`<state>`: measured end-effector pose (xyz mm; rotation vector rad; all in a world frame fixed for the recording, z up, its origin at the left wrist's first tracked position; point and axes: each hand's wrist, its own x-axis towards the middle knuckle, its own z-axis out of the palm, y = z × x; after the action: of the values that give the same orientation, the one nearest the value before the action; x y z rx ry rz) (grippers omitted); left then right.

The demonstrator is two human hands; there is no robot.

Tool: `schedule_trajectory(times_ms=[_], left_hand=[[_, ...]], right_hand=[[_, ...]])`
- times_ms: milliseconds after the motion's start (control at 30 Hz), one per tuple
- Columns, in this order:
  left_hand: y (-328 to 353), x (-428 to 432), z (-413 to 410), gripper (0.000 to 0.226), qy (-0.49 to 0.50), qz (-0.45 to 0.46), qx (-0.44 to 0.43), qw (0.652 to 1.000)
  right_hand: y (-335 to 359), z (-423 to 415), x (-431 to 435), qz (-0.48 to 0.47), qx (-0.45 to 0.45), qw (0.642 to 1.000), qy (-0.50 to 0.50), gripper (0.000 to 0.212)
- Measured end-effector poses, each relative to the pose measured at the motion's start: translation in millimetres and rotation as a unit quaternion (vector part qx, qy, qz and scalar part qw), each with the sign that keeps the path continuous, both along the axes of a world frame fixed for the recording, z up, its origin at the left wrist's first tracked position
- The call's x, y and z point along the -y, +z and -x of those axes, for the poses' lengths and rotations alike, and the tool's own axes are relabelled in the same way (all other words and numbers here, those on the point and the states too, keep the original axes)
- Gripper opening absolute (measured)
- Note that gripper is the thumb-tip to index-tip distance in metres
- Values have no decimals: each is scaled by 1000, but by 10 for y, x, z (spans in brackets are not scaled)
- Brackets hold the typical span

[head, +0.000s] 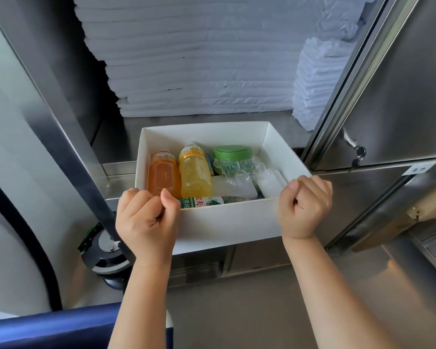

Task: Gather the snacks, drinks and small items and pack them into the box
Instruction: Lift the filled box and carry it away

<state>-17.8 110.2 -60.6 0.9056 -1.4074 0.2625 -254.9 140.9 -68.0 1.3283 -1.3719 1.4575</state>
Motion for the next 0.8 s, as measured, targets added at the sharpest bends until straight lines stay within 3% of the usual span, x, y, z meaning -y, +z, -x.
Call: schedule_trajectory(times_ms=[500, 800], left_hand=[[390, -229, 293, 50, -43, -40, 5, 998], [663, -748, 977, 49, -60, -51, 15, 997]], right_hand=[[437, 263, -244, -1, 24, 998, 55, 47], [664, 920, -810, 18, 16, 999, 44, 47]])
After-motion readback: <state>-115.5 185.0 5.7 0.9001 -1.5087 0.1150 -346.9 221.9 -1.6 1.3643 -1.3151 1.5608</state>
